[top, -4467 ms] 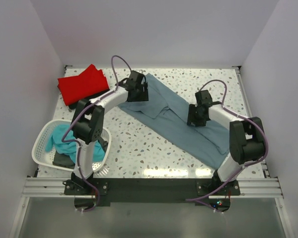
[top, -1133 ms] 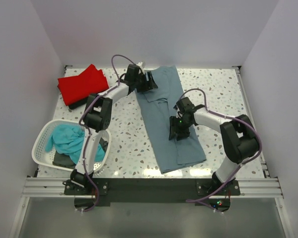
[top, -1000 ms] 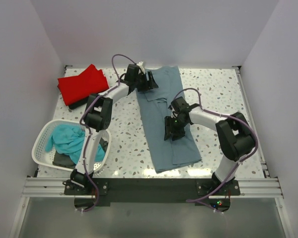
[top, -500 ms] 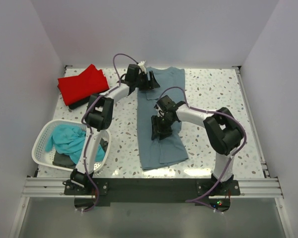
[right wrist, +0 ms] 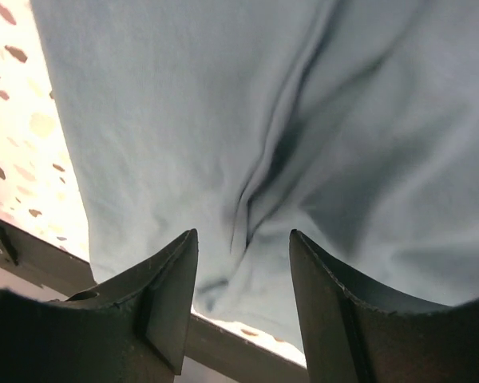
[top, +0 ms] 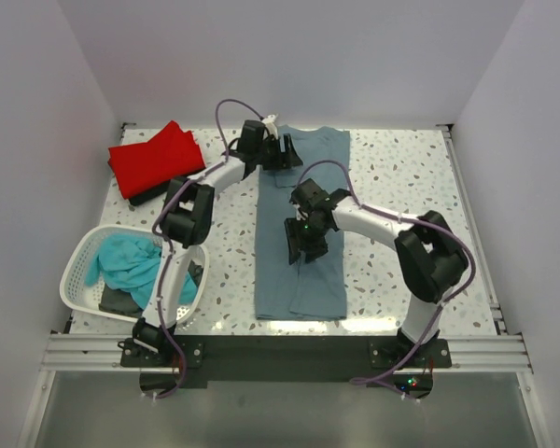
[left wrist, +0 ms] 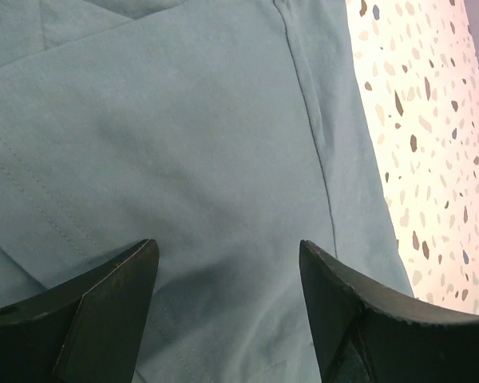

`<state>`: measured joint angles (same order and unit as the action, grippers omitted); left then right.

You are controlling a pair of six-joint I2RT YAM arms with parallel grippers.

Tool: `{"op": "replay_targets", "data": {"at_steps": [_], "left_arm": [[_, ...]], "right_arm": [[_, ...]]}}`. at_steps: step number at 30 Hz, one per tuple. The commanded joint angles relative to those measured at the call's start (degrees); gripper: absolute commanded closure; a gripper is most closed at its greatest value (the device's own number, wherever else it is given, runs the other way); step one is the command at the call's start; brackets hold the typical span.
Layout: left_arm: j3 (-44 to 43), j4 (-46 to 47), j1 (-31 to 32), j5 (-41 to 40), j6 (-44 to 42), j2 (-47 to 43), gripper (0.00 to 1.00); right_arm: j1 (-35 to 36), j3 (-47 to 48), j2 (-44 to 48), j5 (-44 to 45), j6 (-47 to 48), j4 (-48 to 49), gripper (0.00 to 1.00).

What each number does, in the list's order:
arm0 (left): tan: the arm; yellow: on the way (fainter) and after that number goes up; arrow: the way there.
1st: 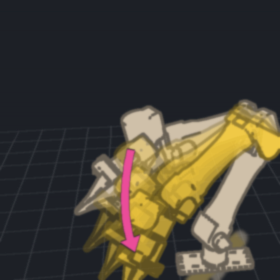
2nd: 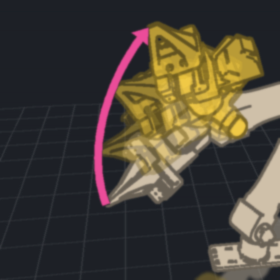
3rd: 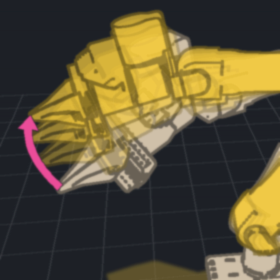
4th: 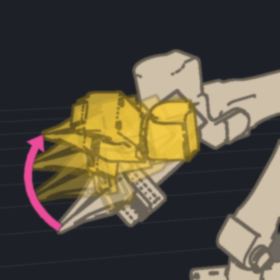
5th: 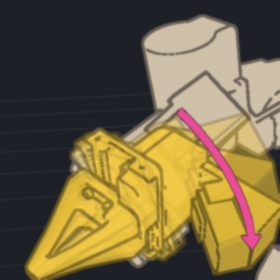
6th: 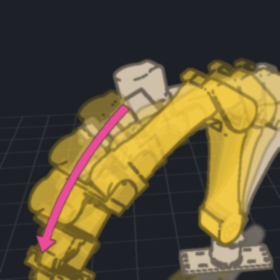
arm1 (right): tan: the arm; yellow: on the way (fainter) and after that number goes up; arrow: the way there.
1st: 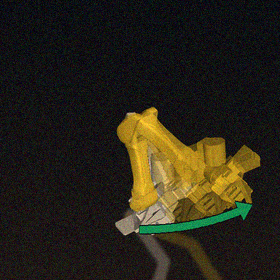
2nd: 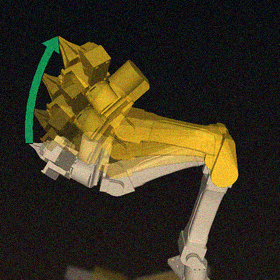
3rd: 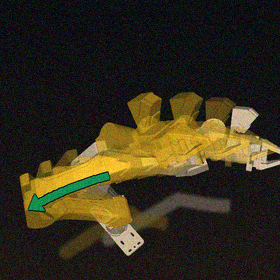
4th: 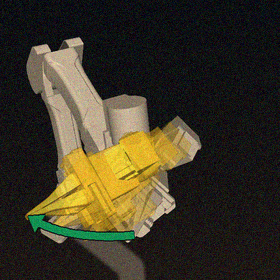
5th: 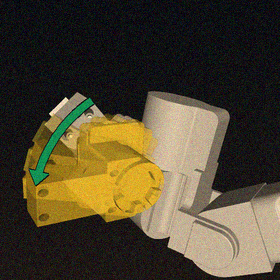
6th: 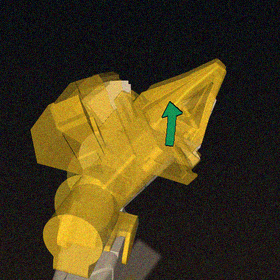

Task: Fold and stack the t-shirts
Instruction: Fold the tshirt

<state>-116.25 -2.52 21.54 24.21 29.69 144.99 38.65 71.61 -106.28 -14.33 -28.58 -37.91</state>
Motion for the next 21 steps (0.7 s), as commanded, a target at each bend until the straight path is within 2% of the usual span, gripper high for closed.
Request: {"op": "replay_targets", "data": {"at_steps": [1,6,12,14,15,18,21], "left_arm": [[2.67,0.15,1.57,-0.65,-2.62,-9.87,0.24],[10.58,-1.34,2.71,-3.97,-4.11,-20.69,0.24],[27.89,-13.98,6.93,-11.98,-5.44,-36.25,0.24],[36.59,-15.05,7.99,-13.56,-4.74,-42.84,0.24],[41.75,-15.66,9.12,-13.92,-4.56,-44.95,0.24],[48.89,-19.08,11.15,-14.54,-3.50,-53.38,0.24],[53.99,-22.86,12.38,-14.27,-2.36,-57.00,0.25]], "right_arm": [[0.19,0.11,8.17,5.79,1.42,-7.17,0.46],[0.19,-3.14,13.37,8.96,1.68,-12.36,0.46],[0.19,-12.80,21.63,11.07,-0.07,-15.78,0.46],[0.11,-15.79,24.26,11.77,-0.51,-16.40,0.46],[0.19,-16.85,25.06,11.60,-0.77,-16.49,0.46],[0.11,-20.63,26.73,9.85,-1.22,-15.44,0.47],[0.11,-23.18,27.35,7.14,-0.96,-13.87,0.50]]}}
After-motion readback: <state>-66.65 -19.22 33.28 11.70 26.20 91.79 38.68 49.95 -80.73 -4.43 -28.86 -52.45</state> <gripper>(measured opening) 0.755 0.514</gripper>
